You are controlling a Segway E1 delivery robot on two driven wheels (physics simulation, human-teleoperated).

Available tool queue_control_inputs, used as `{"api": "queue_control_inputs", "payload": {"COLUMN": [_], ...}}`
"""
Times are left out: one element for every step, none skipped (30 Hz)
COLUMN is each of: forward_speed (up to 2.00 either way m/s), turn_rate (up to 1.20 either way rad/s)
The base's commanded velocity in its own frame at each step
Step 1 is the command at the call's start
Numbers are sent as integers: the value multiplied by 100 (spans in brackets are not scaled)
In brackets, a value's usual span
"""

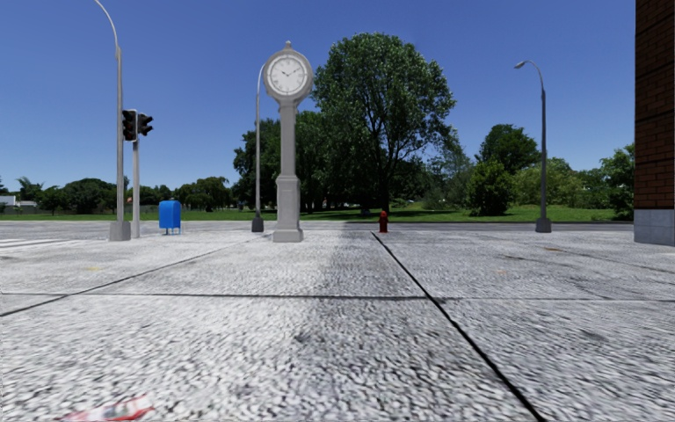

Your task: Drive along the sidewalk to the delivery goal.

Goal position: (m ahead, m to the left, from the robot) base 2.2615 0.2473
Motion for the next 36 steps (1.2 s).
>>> {"api": "queue_control_inputs", "payload": {"forward_speed": [106,106,106,106,106,106,106,106,106,106,106,106,106,106,106,106,106,106,106,106,106,106,106,106,106,106,106,106,106,106,106,106,106,106,106,106], "turn_rate": [0,0,0,0,0,0,0,0,0,0,0,0,0,0,0,0,0,0,0,0,0,0,0,0,0,0,0,0,0,0,0,0,0,0,0,0]}}
